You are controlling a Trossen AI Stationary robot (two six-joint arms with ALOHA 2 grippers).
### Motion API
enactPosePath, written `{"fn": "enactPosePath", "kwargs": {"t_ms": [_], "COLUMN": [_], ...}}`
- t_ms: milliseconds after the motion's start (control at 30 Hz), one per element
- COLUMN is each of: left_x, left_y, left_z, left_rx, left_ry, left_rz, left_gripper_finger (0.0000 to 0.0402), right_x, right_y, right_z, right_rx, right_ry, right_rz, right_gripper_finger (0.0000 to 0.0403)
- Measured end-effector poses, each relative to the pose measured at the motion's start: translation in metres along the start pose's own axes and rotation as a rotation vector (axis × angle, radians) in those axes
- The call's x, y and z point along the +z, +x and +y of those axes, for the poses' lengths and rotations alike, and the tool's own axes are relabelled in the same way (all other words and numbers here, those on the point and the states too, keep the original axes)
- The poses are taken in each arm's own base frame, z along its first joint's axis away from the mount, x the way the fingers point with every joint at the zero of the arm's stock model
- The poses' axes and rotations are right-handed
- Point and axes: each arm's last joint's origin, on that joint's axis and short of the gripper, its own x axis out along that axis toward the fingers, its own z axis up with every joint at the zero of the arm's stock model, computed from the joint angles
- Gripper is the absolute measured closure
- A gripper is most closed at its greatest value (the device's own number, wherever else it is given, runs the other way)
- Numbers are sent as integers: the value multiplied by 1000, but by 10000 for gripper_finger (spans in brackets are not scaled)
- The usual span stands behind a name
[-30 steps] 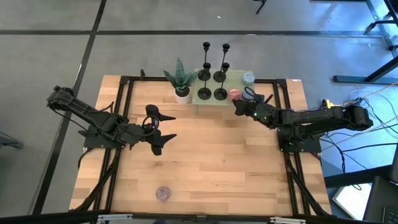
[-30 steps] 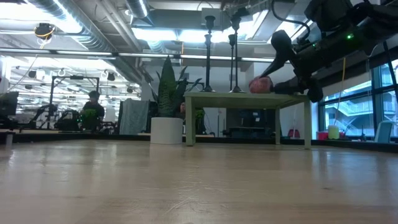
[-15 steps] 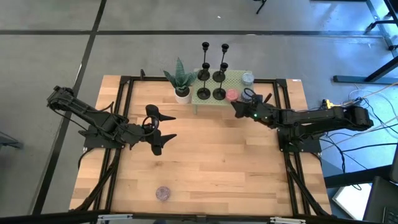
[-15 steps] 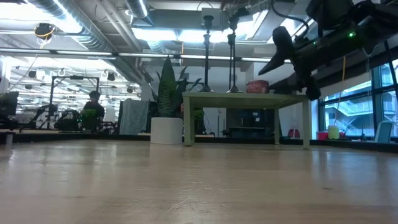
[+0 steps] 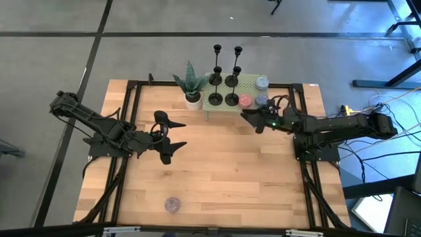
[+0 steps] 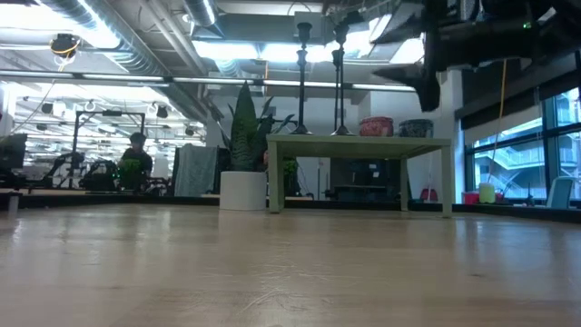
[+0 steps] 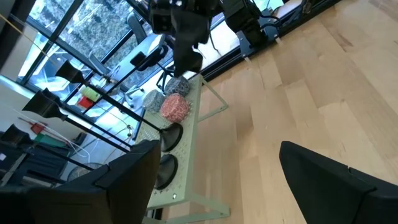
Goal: Pick & Place candle stick holders
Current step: Align the pink scented candle with the other blue scented candle on the shelf
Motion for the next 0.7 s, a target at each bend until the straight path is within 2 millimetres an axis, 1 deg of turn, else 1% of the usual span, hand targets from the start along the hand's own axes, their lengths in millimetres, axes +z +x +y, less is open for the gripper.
{"fn": "enactPosePath", "kwargs": {"t_ms": [167,267,367,567,600,633,700], "left_x": [0,0,0,0,0,0,0], "left_y": [0,0,0,0,0,0,0], "left_z": [0,0,0,0,0,0,0], "left_rx": [0,3,8,9,9,9,10], "left_ry": [-9,-29,-43,-49,-53,-55,-58], "left_rz": [0,1,3,4,4,4,4], "left_gripper_finger": [75,75,75,75,75,75,75], "right_x": [8,13,18,21,20,19,15], "right_y": [-1,-4,-9,-21,-23,-24,-26], "right_z": [11,19,29,53,57,60,64], "right_rx": [167,282,361,443,436,413,317], "right_ry": [-43,-66,-118,-235,-257,-275,-299], "right_rz": [-35,-58,-73,-56,-40,-22,29], "right_gripper_finger": [174,196,240,365,383,392,393]}}
